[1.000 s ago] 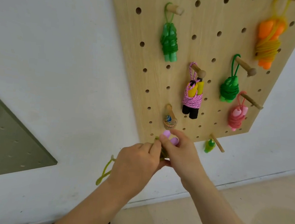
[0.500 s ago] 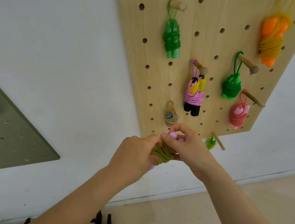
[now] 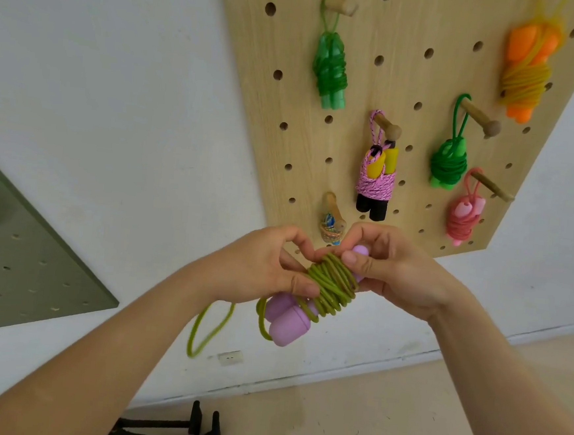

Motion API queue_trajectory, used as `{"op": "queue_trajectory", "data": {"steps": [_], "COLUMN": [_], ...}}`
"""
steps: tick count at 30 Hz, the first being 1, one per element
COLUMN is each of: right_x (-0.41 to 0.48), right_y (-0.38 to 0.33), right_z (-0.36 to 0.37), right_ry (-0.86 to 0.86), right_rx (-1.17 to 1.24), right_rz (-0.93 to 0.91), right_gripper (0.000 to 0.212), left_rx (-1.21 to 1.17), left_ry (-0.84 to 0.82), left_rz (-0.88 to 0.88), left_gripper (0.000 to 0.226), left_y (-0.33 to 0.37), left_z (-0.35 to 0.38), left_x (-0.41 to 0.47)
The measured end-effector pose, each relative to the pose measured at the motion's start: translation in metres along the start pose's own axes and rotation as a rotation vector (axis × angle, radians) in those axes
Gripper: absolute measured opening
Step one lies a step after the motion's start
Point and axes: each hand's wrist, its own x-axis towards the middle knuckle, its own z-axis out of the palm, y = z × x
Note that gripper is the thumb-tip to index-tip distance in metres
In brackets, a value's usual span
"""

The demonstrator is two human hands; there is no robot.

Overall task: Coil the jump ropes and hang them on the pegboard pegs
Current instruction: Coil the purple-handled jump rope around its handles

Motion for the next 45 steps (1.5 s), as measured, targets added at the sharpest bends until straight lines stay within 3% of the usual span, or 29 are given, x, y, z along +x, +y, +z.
{"op": "queue_trajectory", "data": {"steps": [3, 6, 7, 9, 11, 14, 18, 20, 23, 26, 30, 34, 37, 40, 45], "right_x": [0.0, -0.003, -0.005, -0.007, -0.006, -0.002, 0.002, 0.002, 0.001, 0.005, 0.008, 0.003, 0.002, 0.004, 0.007], "right_y": [0.004, 0.001, 0.002, 0.011, 0.025, 0.035, 0.034, 0.033, 0.032, 0.03, 0.028, 0.023, 0.026, 0.028, 0.031], "right_z": [0.009, 0.021, 0.025, 0.034, 0.042, 0.037, 0.025, 0.021, 0.019, 0.031, 0.044, 0.031, 0.024, 0.025, 0.033], "right_ry": [0.071, 0.316, 0.388, 0.364, 0.233, 0.283, 0.309, 0.283, 0.224, 0.257, 0.255, 0.273, 0.17, 0.031, -0.031], "right_rx": [-0.091, -0.64, -0.703, -0.582, -0.379, -0.299, -0.278, -0.269, -0.203, -0.208, -0.172, 0.146, 0.328, 0.499, 0.732], "right_rz": [-0.026, -0.054, -0.045, 0.024, 0.094, 0.063, 0.032, 0.02, 0.026, 0.013, -0.012, -0.021, -0.057, -0.142, -0.191], "right_gripper": [0.005, 0.051, 0.07, 0.092, 0.097, 0.081, 0.052, 0.044, 0.036, 0.031, 0.031, 0.044, 0.059, 0.077, 0.078], "left_rx": [0.118, 0.294, 0.305, 0.281, 0.359, 0.525, 0.467, 0.353, 0.114, 0.063, -0.048, -0.243, -0.301, -0.334, -0.432], "left_ry": [0.071, 0.303, 0.377, 0.501, 0.542, 0.505, 0.349, 0.266, 0.238, 0.306, 0.248, 0.217, 0.266, 0.265, 0.084], "left_rz": [-0.019, -0.074, -0.095, -0.1, -0.061, 0.027, 0.065, 0.057, 0.01, -0.008, 0.039, 0.063, 0.054, -0.038, -0.102], "left_gripper": [0.042, 0.04, 0.04, 0.037, 0.025, 0.023, 0.015, 0.007, 0.022, 0.029, 0.024, 0.01, 0.006, 0.023, 0.038], "left_y": [-0.006, -0.014, -0.016, -0.017, -0.017, -0.017, -0.019, -0.018, -0.016, -0.015, -0.014, -0.019, -0.019, -0.019, -0.018], "left_z": [0.003, 0.007, 0.009, 0.016, 0.027, 0.043, 0.037, 0.029, 0.017, 0.015, 0.025, 0.018, 0.02, 0.025, 0.022], "left_x": [0.003, 0.007, 0.007, 0.007, 0.004, 0.0, -0.002, -0.002, -0.001, 0.001, -0.001, -0.005, -0.006, -0.005, -0.009]}}
